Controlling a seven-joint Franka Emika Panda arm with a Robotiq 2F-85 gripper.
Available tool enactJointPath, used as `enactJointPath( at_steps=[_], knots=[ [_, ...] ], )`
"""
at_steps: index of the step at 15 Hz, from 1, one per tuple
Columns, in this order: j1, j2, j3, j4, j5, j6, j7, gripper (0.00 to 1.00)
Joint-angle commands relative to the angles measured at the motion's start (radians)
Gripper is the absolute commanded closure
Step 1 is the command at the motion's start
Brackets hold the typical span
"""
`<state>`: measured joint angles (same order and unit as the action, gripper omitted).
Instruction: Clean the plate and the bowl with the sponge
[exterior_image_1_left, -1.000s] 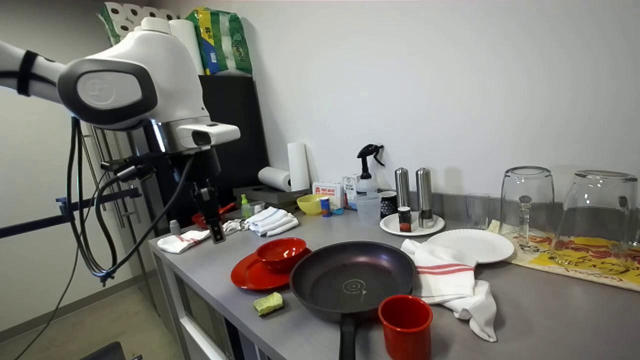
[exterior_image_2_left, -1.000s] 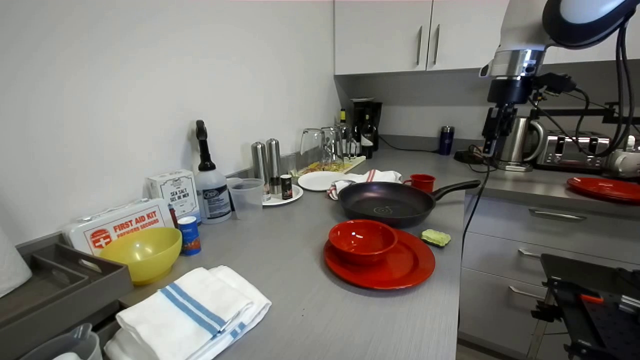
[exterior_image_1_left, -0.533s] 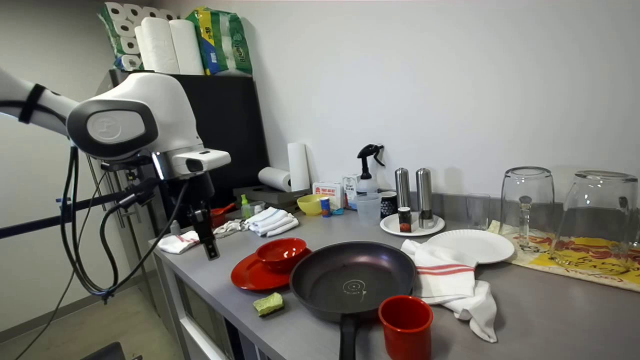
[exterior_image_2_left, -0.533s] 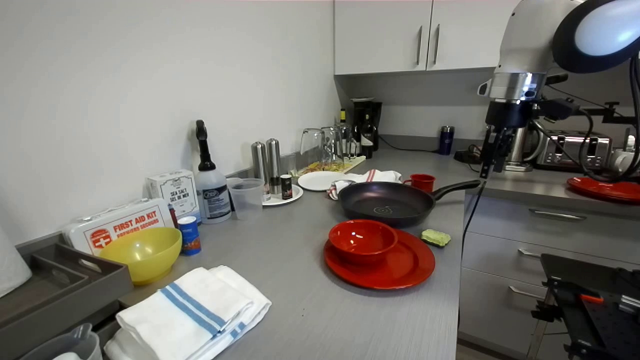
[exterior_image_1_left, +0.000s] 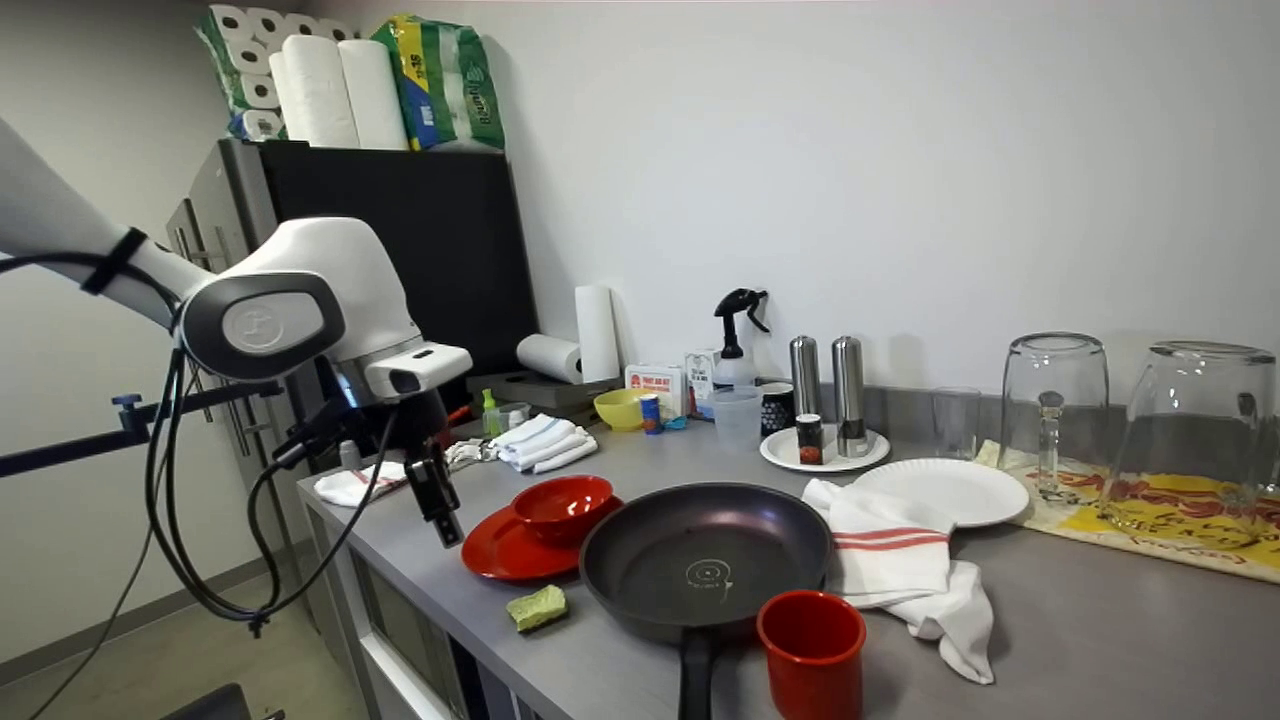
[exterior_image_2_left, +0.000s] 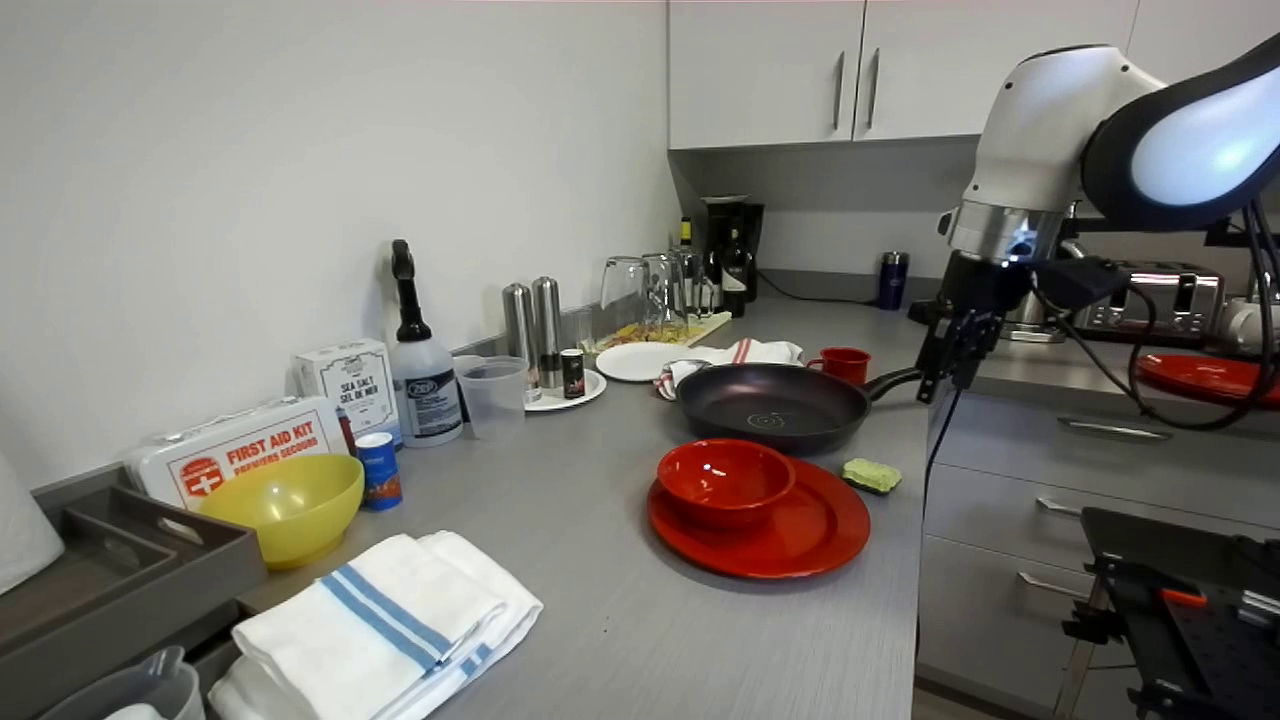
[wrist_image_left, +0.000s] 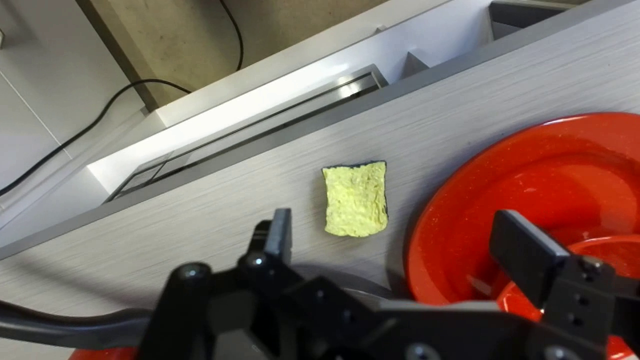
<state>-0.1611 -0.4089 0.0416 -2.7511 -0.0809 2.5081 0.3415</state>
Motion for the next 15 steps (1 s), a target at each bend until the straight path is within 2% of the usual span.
enactJointPath(
  at_steps=[1,9,15],
  knots=[
    [-0.027,0.148,0.036,0.055,-0.032,0.122,0.092,0.00],
    [-0.031,0.336,-0.008,0.162,-0.077,0.175,0.155,0.00],
    [0.007,0.390,-0.067,0.178,-0.025,0.155,0.037,0.00]
  ],
)
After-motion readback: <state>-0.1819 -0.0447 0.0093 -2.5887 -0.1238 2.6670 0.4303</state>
